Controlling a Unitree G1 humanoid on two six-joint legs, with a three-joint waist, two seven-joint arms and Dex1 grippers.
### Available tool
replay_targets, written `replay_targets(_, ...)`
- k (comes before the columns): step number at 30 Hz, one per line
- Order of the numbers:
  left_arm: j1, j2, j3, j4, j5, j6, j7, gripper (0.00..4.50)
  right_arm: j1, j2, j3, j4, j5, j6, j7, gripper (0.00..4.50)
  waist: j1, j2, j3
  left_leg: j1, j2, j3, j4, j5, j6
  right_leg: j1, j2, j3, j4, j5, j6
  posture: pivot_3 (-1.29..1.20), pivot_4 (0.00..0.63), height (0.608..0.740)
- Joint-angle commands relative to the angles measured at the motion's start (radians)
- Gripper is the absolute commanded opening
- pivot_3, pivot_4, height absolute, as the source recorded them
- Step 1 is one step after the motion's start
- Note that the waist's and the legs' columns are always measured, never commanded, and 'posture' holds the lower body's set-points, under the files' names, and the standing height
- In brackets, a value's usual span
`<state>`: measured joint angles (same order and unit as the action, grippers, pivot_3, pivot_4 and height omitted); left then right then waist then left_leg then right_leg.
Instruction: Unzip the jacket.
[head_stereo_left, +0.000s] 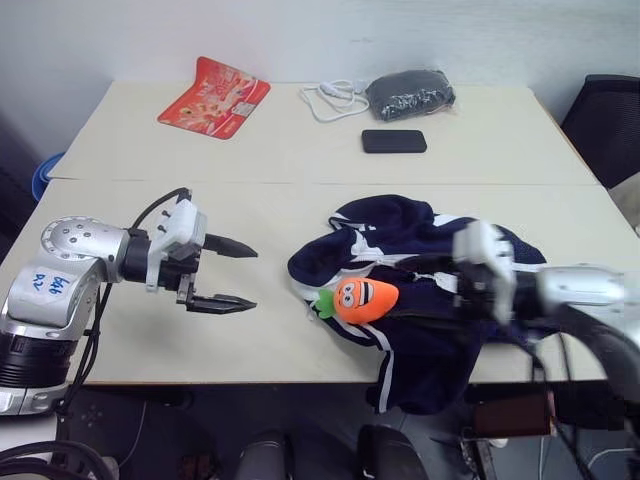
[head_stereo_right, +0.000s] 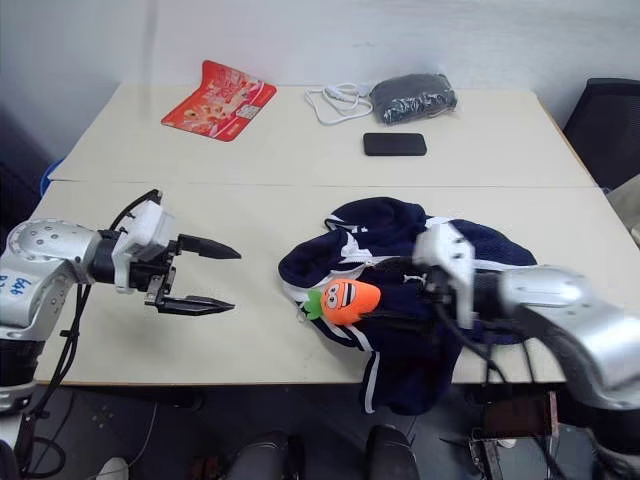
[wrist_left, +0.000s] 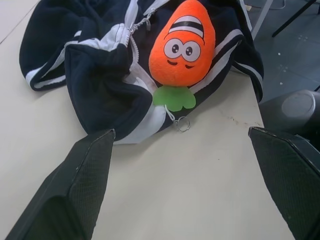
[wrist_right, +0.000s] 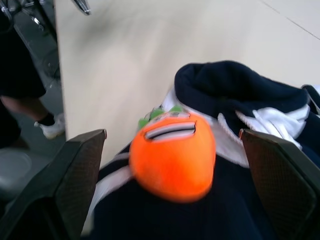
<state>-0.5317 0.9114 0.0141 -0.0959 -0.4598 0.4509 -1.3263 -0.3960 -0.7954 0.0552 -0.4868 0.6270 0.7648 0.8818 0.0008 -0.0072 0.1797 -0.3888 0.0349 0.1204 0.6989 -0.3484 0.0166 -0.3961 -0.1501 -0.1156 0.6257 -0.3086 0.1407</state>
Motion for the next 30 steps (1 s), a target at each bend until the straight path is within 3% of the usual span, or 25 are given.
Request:
replay_targets(1,0.006,0.001,0.015,-0.026,0.003,-0.015,0.016,4.50,-0.054,0.047,0.082,0.054,-0.074,-0.034,-0.015,4.47,-0.001,0.000,0.000,0.000,0.000,0.000,0.000,0.000,0.000,0.000,0.000,0.000,0.000,0.000,0.000,0.00,0.150,0.740)
replay_targets(5,0.029,0.007,0.028,-0.050,-0.003,-0.011,0.032,4.50,-0.074,0.064,0.139,0.107,-0.139,-0.053,-0.008,4.47,-0.001,0.000,0.000,0.000,0.000,0.000,0.000,0.000,0.000,0.000,0.000,-0.001,0.000,0.000,0.000,0.00,0.150,0.740)
replay_targets(7,0.039,0.009,0.036,-0.059,-0.004,-0.010,0.043,4.50,-0.072,0.070,0.140,0.116,-0.141,-0.060,0.004,4.08,-0.001,0.000,0.000,-0.001,0.000,0.000,0.000,0.000,0.000,0.000,0.000,-0.001,0.000,0.000,0.000,0.00,0.150,0.740)
replay_targets(9,0.046,0.010,0.040,-0.062,-0.005,-0.011,0.050,4.50,-0.070,0.078,0.133,0.120,-0.138,-0.062,0.011,3.57,-0.001,0.000,0.000,-0.001,0.000,0.000,0.000,0.000,0.000,0.000,0.000,-0.001,0.000,0.000,0.000,0.00,0.150,0.740)
replay_targets(17,0.047,0.003,0.034,-0.063,0.000,-0.018,0.067,4.50,-0.062,0.075,0.126,0.106,-0.130,-0.068,0.060,0.87,-0.001,0.000,0.000,0.000,0.000,0.000,0.000,0.000,0.000,0.000,0.000,-0.001,0.000,0.000,0.000,0.00,0.150,0.740)
replay_targets(20,0.023,-0.019,0.023,-0.052,0.002,-0.024,0.083,4.50,-0.060,0.079,0.027,0.078,-0.084,-0.051,0.023,0.15,0.000,0.000,0.000,0.000,0.000,0.000,0.000,0.000,0.000,0.000,0.000,-0.001,0.000,0.000,0.000,0.00,0.150,0.740)
replay_targets(24,-0.004,-0.075,-0.001,-0.064,-0.005,-0.015,0.108,4.50,-0.070,0.027,-0.213,0.141,-0.058,-0.026,-0.070,0.12,0.010,0.000,0.000,-0.001,0.000,0.000,0.000,0.000,0.000,0.000,0.000,-0.001,0.000,0.000,0.000,0.00,0.150,0.740)
replay_targets(28,-0.024,-0.109,-0.036,-0.067,0.016,-0.033,0.107,4.50,-0.032,-0.054,-0.494,0.334,-0.075,0.000,-0.169,0.12,0.024,0.000,0.000,-0.001,0.000,0.000,0.000,0.000,0.000,0.000,0.000,-0.001,0.000,0.000,0.000,0.00,0.150,0.740)
replay_targets(30,-0.036,-0.119,-0.038,-0.062,0.013,-0.032,0.109,4.50,-0.001,-0.074,-0.575,0.405,-0.099,-0.012,-0.210,0.12,0.026,0.000,0.000,-0.001,-0.001,0.000,0.000,0.000,0.000,0.000,0.000,-0.001,0.000,0.000,0.000,0.00,0.150,0.740)
